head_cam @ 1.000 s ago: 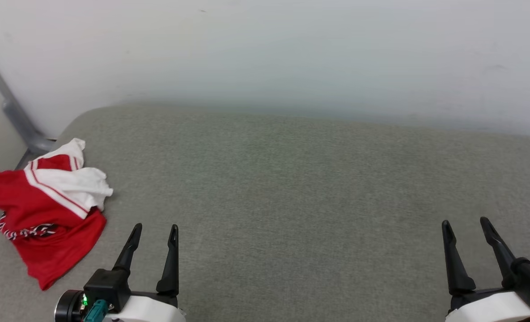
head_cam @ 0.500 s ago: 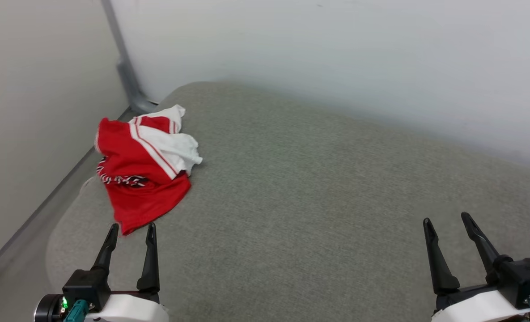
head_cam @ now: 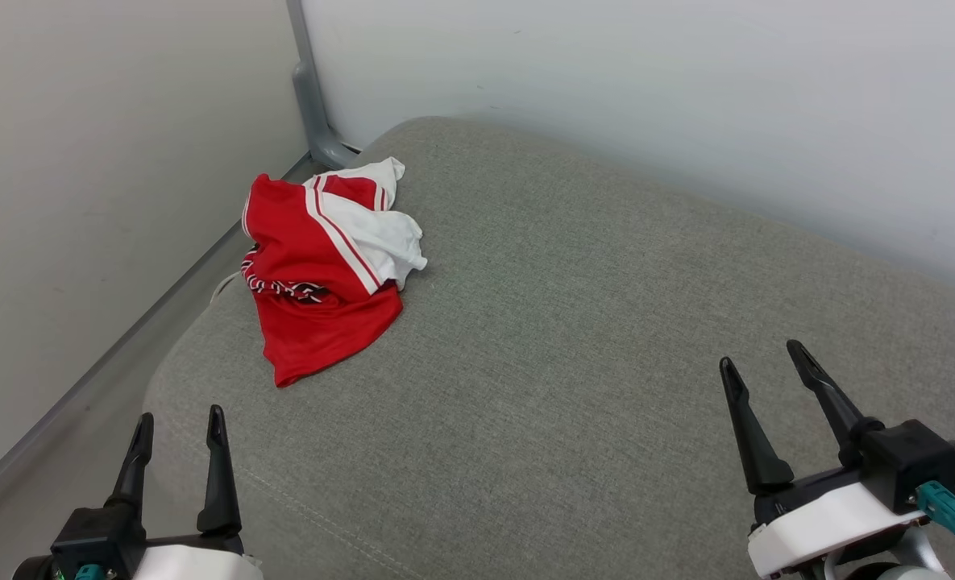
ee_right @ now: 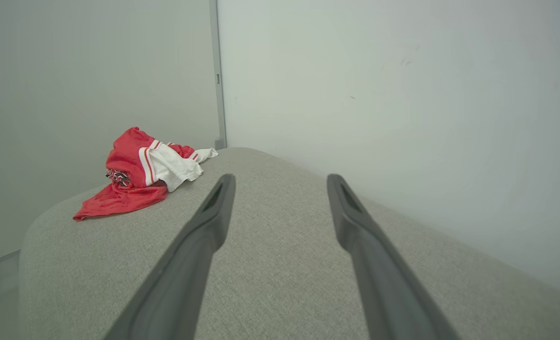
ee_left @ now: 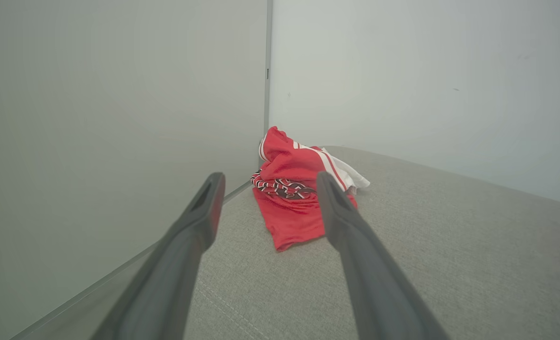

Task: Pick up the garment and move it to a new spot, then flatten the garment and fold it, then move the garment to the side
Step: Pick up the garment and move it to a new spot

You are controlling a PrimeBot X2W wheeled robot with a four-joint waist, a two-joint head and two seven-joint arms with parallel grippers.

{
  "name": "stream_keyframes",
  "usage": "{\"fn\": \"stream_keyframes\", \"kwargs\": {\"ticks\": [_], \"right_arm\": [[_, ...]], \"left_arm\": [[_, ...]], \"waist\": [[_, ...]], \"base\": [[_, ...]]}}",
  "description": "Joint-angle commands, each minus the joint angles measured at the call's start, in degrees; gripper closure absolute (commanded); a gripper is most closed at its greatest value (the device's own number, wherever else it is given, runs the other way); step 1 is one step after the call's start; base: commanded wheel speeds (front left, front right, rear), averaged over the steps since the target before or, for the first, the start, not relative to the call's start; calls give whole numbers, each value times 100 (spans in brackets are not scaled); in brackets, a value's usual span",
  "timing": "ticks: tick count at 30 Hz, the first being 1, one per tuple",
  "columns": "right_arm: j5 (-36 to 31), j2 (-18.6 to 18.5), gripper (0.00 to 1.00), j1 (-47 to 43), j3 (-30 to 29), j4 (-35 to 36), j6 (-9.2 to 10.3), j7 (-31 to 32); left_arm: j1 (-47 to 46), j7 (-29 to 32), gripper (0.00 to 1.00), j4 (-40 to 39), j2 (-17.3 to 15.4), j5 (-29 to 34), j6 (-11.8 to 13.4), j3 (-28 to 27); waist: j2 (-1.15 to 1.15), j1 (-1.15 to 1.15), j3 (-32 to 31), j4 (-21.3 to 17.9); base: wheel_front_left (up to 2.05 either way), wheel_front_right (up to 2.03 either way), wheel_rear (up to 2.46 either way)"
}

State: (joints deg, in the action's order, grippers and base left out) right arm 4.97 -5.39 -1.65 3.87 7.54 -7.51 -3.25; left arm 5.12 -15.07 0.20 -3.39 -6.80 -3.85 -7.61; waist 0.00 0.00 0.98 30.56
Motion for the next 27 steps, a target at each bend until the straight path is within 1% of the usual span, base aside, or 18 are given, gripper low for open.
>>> {"fn": "stream_keyframes", "kwargs": {"ticks": [1,5,11,15,18,22,27], "right_arm": [[27,-46,0,69,8,-25,4,-28],[70,-88,0,148,13,-92,4,-52],[28,-94,0,55,-135,-45,4,-62],[-47,-75,0,-66,-337,151,4,9],[-120,-68,0,-129,-456,368,4,105],[-145,-203,0,-8,-479,660,5,254],[-53,-421,0,251,-525,931,4,411]], "left_arm": [[41,-15,0,-37,18,-21,16,-8],[44,-15,0,-81,30,-30,6,-30],[-292,-15,0,96,34,-2,-109,107],[-854,-15,0,441,-62,-17,-190,240],[-1501,72,0,844,-201,-123,-243,299],[-2465,474,0,1198,-438,-329,-281,261],[-3638,1374,0,1484,-886,-635,-309,136]], "waist": [[0,0,15,7],[0,0,31,14],[0,0,57,11],[0,0,189,-11],[0,0,362,-81],[0,0,796,-425],[0,0,1442,-857]], "base": [[0,0,0],[0,0,0],[0,0,0],[0,0,0],[0,0,0],[0,0,0],[0,0,0]]}}
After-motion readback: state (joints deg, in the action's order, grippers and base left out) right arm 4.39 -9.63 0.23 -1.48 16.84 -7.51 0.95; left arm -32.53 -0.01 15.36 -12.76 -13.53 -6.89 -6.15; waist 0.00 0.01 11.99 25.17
